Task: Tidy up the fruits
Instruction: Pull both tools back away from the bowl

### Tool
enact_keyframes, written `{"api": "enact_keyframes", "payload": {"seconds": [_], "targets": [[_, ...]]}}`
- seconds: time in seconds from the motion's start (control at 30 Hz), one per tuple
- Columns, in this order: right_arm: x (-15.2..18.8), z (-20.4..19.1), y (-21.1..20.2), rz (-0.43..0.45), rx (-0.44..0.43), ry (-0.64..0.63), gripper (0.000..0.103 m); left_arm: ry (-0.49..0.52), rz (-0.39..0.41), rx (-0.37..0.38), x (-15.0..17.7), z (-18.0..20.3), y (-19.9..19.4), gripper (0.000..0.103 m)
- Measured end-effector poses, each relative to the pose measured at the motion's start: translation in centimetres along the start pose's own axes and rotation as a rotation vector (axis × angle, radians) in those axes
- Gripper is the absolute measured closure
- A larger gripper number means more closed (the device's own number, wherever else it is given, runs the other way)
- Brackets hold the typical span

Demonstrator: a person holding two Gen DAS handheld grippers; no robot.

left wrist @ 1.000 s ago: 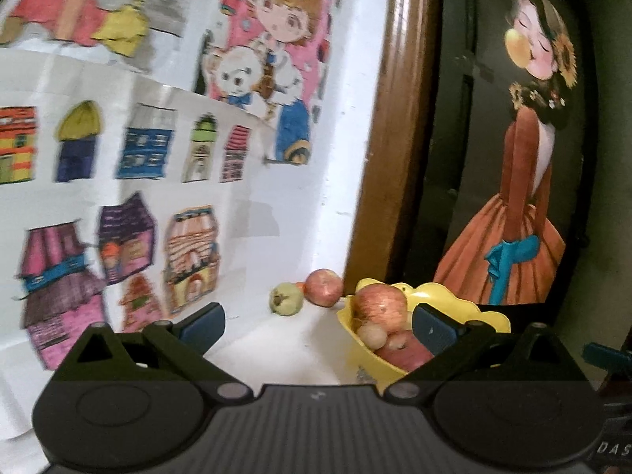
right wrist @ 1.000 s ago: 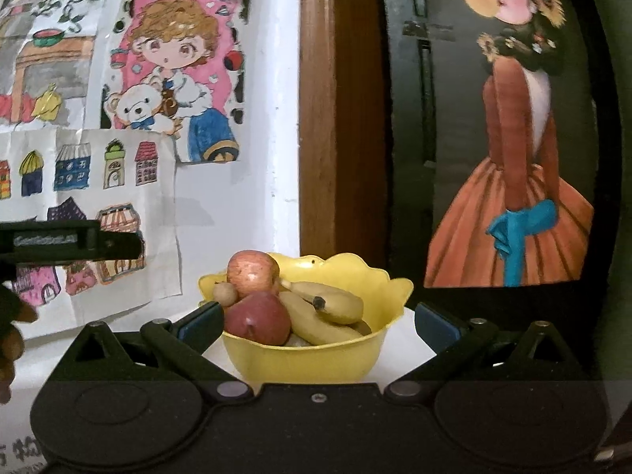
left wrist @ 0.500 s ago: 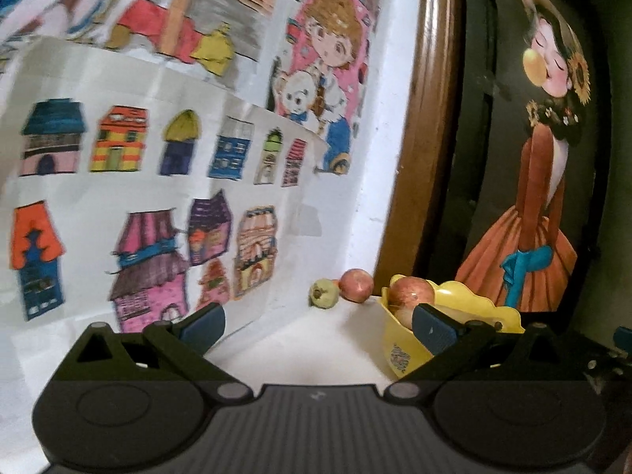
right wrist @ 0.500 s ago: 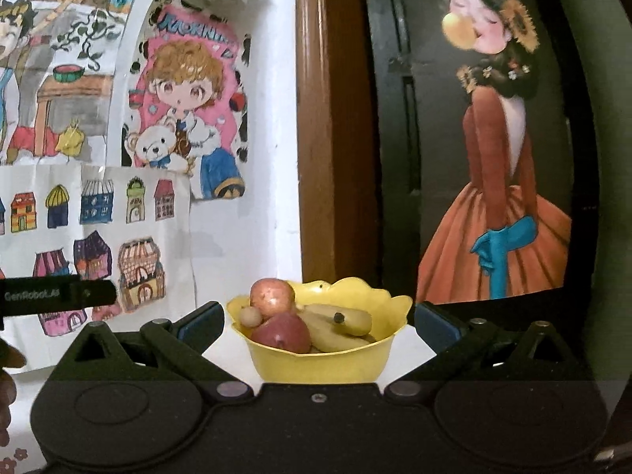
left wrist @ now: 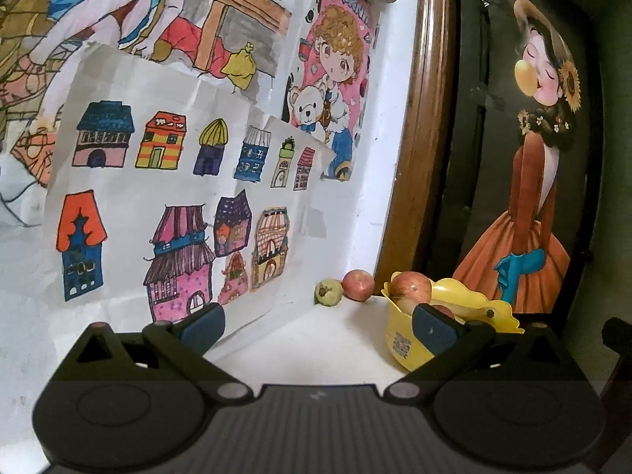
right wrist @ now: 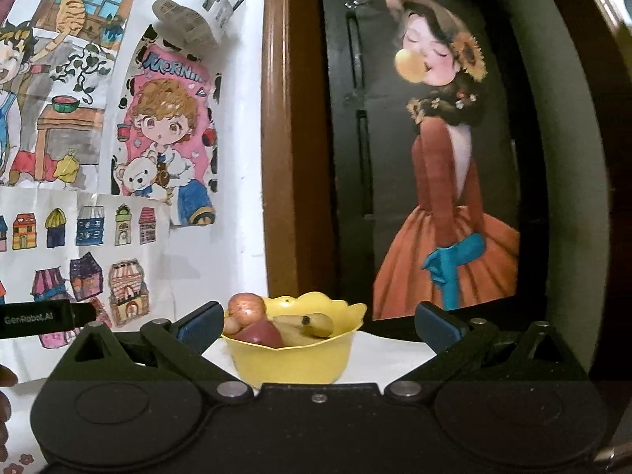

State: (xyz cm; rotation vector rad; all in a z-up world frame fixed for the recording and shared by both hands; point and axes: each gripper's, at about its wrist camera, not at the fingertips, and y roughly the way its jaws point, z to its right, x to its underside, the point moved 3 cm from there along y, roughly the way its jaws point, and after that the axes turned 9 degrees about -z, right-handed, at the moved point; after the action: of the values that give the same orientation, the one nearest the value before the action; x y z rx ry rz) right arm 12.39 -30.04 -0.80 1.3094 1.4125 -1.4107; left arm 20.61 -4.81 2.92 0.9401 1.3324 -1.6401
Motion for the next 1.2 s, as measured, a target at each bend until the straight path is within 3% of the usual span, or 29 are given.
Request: {"api": "enact_keyframes", "payload": {"seconds": [0.4,0.73,1.2], "targets": [[1.4,0.2,-2.1,0.004,0.047,0.035,0.001,-0.036,-0.009,0.009,1.8,-1.4,-1.1,0.000],[2.9,0.2,-3.8,-0.001,0.059,0.081,0.001,0.000,0.024,0.027,3.0,-0.9,-4.0,0.000],[4.0,-1.0,-7.0,0.015,0.012,0.089,0.001,-0.029,0.018,-0.022,4.8,-2.6,-8.0,0.000]]}}
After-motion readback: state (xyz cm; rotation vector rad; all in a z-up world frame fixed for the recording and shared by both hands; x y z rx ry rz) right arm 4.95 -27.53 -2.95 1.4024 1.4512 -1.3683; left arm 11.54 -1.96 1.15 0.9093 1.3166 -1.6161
